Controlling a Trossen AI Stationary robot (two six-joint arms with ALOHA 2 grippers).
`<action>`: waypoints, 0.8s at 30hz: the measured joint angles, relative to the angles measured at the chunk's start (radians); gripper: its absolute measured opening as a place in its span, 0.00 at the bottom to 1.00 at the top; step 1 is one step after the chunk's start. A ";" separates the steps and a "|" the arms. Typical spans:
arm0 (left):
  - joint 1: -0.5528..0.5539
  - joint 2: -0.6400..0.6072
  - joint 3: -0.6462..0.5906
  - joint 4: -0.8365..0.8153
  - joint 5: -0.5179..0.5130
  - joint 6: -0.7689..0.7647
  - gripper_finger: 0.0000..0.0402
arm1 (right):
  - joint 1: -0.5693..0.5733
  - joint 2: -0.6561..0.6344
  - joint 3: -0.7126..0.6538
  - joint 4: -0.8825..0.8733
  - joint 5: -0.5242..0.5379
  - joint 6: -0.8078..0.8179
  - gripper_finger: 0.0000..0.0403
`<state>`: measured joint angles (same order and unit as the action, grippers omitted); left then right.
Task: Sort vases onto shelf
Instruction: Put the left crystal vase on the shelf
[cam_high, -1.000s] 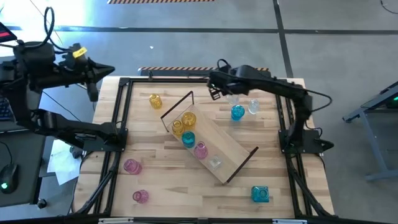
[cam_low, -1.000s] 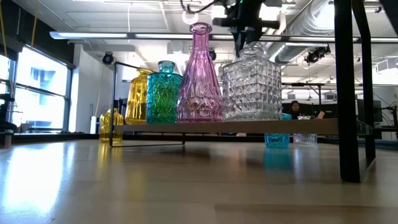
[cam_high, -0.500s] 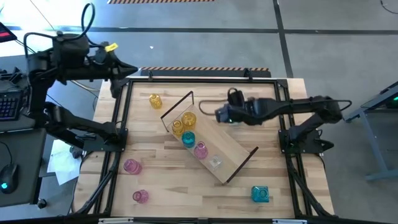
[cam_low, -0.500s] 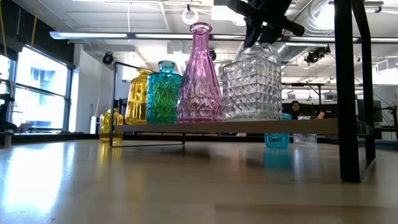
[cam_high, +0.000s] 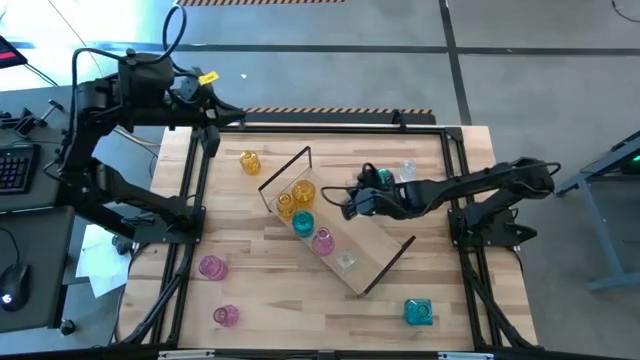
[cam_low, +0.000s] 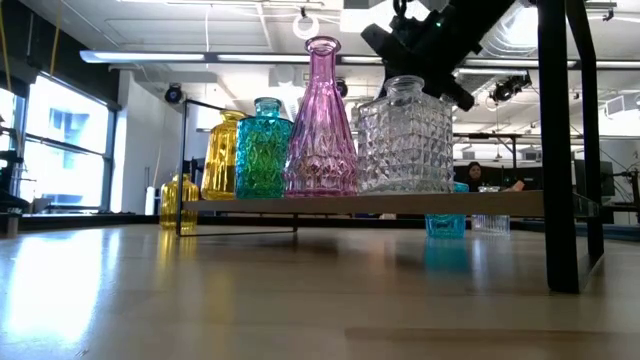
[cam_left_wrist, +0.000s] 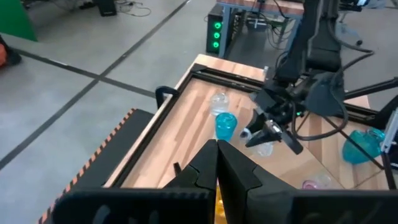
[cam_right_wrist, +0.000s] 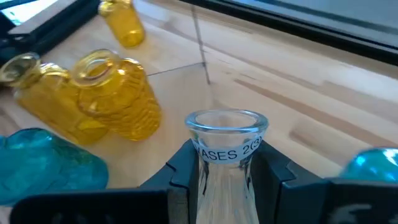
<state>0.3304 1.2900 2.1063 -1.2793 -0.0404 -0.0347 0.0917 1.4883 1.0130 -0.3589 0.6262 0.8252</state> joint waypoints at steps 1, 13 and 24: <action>-0.005 0.000 0.000 0.000 -0.003 -0.005 0.00 | 0.000 0.000 -0.014 0.032 -0.001 -0.028 0.18; -0.040 -0.005 0.000 -0.001 -0.100 -0.037 0.00 | -0.002 0.000 -0.236 0.521 -0.088 -0.205 0.18; -0.039 -0.005 0.000 0.000 -0.159 -0.052 0.00 | -0.007 0.000 -0.336 0.707 -0.211 -0.283 0.18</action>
<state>0.2915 1.2846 2.1063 -1.2796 -0.1995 -0.0864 0.0845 1.4883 0.6765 0.3479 0.4149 0.5423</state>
